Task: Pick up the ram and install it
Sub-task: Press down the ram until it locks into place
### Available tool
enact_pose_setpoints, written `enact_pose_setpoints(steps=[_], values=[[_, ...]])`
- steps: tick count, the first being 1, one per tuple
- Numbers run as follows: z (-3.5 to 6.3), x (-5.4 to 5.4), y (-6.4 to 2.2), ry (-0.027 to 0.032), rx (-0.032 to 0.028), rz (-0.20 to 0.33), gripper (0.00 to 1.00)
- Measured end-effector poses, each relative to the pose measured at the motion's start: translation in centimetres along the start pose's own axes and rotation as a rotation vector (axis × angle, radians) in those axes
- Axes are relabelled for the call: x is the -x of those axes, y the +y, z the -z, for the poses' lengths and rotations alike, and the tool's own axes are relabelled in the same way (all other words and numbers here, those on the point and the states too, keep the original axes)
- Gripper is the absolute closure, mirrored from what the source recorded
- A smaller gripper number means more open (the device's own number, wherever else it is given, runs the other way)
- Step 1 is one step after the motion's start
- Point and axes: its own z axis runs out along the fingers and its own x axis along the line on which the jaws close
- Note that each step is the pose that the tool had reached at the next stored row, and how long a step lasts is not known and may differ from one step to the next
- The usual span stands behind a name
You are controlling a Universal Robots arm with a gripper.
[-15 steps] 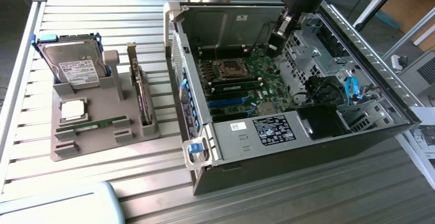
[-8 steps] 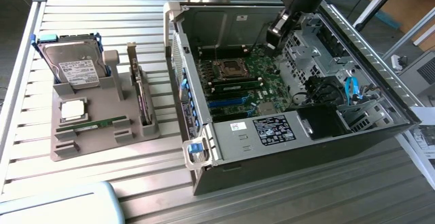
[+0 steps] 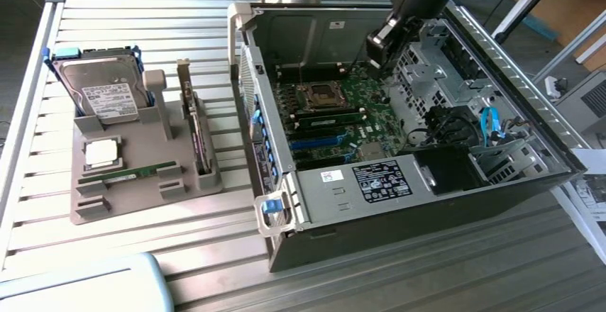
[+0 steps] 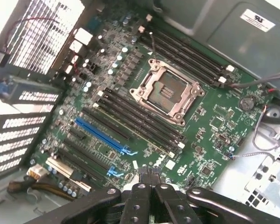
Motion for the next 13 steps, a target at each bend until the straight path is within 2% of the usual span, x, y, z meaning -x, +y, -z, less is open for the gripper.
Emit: enact_pose_setpoints(steps=[3, 5, 6, 8, 10, 13], values=[[-0.07, 0.01, 0.00, -0.0049, 0.0070, -0.023, 0.90], [-0.08, 0.01, 0.00, -0.0128, 0.0103, -0.029, 0.90], [-0.08, 0.01, 0.00, -0.0245, 0.0113, -0.032, 0.90], [-0.08, 0.01, 0.00, -0.0367, 0.0077, -0.034, 0.90], [-0.08, 0.01, 0.00, -0.0576, -0.0017, -0.040, 0.90], [-0.08, 0.01, 0.00, -0.0635, -0.0043, -0.062, 0.90]])
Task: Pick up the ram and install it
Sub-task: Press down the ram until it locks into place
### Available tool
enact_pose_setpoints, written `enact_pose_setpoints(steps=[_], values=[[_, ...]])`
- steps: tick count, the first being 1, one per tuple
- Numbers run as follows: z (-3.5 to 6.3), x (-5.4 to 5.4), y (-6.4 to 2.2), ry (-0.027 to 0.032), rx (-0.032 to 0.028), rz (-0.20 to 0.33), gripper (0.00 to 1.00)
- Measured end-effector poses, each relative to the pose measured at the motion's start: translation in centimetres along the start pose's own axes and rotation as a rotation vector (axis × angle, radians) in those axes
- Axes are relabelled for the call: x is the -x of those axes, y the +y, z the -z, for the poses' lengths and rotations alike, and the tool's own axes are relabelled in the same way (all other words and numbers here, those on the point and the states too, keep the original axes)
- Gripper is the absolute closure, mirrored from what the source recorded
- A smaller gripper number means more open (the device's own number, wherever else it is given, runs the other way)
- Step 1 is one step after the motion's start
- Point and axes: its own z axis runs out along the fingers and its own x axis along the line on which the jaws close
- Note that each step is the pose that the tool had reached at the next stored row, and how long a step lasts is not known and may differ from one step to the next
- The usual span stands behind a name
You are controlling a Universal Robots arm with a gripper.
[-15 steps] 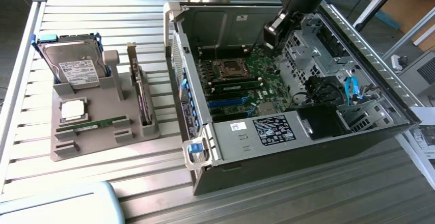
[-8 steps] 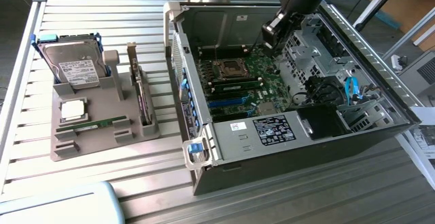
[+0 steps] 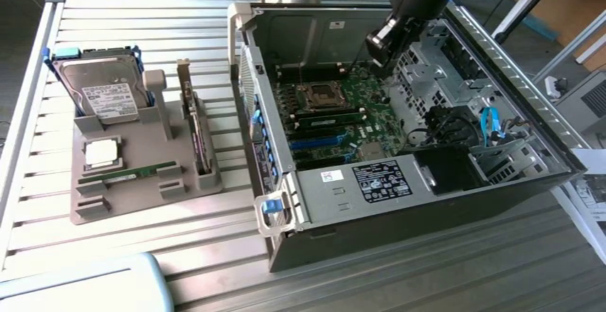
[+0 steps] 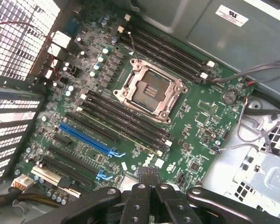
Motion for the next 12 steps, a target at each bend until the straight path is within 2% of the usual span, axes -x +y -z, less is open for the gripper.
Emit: enact_pose_setpoints(steps=[2, 10, 12], values=[[0.00, -0.01, 0.00, -0.0019, -0.0009, -0.030, 0.90], [0.00, -0.01, 0.00, -0.0015, -0.0022, -0.174, 0.90], [0.01, -0.01, 0.00, -0.0015, -0.0023, -0.248, 0.90]])
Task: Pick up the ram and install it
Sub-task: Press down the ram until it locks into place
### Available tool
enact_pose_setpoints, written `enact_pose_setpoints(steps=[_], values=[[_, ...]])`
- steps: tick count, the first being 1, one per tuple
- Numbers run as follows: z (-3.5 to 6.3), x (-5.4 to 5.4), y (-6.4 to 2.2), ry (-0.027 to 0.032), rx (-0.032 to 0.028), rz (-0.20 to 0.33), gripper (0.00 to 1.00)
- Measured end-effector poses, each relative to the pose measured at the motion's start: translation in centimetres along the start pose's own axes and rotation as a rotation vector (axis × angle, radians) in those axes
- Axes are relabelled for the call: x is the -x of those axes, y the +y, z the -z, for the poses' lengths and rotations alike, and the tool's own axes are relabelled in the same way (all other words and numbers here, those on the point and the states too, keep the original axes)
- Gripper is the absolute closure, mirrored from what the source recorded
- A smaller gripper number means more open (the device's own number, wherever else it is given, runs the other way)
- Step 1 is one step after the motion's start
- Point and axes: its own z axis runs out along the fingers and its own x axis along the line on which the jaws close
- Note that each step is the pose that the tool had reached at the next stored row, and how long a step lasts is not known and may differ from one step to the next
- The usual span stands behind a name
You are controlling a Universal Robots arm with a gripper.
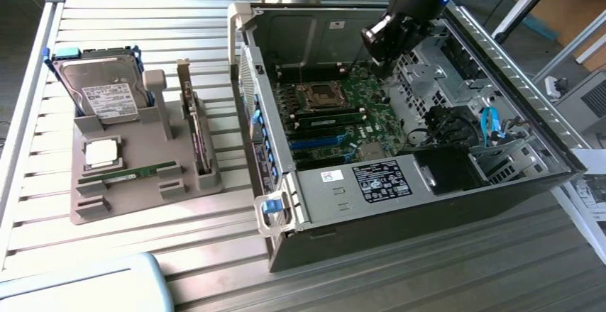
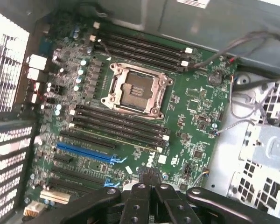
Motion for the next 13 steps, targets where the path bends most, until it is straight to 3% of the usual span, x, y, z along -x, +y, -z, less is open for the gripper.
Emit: enact_pose_setpoints(steps=[5, 13], values=[[0.00, 0.00, 0.00, 0.0002, 0.0000, -0.128, 0.90], [0.00, 0.00, 0.00, 0.0004, -0.0001, -0.281, 0.90]])
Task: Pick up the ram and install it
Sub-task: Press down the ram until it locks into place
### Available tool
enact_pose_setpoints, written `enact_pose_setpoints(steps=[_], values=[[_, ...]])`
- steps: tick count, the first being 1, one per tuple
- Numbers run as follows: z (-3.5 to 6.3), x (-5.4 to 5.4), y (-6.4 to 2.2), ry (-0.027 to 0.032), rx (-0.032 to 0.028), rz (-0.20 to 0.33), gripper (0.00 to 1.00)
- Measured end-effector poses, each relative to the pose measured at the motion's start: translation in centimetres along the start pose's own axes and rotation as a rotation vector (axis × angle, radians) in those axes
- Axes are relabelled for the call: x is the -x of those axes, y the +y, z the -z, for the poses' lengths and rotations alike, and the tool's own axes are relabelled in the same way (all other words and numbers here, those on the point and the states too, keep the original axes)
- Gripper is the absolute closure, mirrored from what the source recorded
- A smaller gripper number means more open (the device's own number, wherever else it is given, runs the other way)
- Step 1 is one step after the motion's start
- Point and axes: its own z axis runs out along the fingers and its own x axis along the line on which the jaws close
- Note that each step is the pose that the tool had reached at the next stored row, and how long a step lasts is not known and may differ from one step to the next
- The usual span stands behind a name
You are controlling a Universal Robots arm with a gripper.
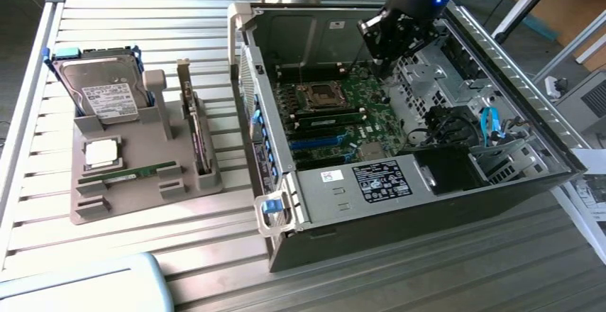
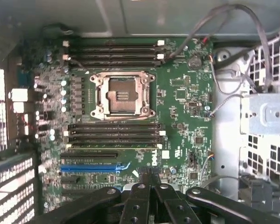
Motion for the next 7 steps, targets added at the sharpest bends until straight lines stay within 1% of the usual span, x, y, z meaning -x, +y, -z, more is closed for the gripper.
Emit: enact_pose_setpoints(steps=[3, 7], values=[[-0.01, 0.00, 0.00, 0.0001, 0.0000, -0.046, 0.90], [-0.01, 0.00, 0.00, 0.0000, 0.0003, -0.046, 0.90]])
